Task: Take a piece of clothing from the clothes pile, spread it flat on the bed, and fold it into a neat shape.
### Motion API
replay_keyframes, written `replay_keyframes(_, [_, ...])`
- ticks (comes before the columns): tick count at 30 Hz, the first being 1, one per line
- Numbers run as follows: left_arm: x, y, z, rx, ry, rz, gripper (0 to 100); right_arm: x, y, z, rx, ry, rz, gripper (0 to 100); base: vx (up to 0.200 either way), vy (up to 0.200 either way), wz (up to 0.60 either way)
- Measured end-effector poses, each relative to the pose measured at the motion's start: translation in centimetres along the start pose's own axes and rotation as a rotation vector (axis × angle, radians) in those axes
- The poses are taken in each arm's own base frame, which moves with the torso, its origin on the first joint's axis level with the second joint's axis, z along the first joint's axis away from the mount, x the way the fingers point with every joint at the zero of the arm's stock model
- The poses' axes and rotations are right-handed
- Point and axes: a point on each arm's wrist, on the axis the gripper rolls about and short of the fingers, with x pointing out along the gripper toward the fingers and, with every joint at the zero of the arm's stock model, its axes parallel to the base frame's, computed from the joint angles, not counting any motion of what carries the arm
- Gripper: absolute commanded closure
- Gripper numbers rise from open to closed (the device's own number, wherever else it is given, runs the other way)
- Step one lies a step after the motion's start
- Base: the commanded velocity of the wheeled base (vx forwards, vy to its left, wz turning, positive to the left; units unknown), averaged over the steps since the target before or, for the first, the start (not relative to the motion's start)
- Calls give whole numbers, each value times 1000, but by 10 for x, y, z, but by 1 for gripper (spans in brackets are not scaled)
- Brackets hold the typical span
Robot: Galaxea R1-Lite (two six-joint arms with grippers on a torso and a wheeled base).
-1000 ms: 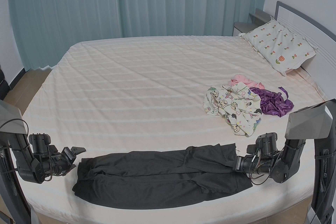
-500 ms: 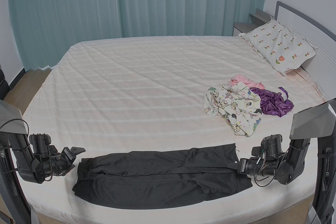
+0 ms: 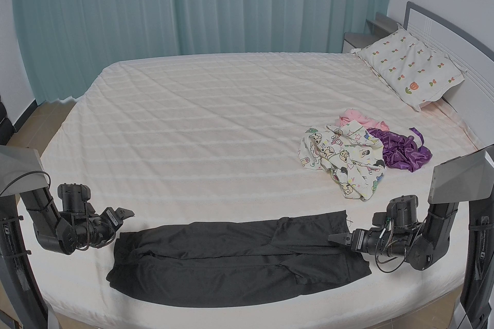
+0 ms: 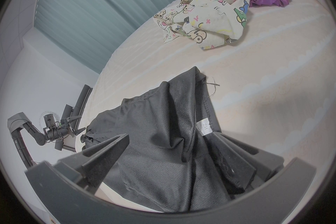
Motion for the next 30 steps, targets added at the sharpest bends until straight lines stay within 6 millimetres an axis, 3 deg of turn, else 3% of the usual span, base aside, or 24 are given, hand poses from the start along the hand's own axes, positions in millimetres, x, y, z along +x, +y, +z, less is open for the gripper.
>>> replay_keyframes(8, [12,-6,-5,132,48,17,0,1,-1,1,1,-3,2,0,0,0,0])
replay_keyframes(9, [14,-6,-6,134,51,19,100,1,-1,1,1,-3,2,0,0,0,0])
replay_keyframes(20, [26,2,-9,194,13,133,100,2,-1,0,1,1,0,0,0,0,0])
replay_keyframes(30, [33,-2,9,6,-62,110,100,2,-1,0,1,1,0,0,0,0,0])
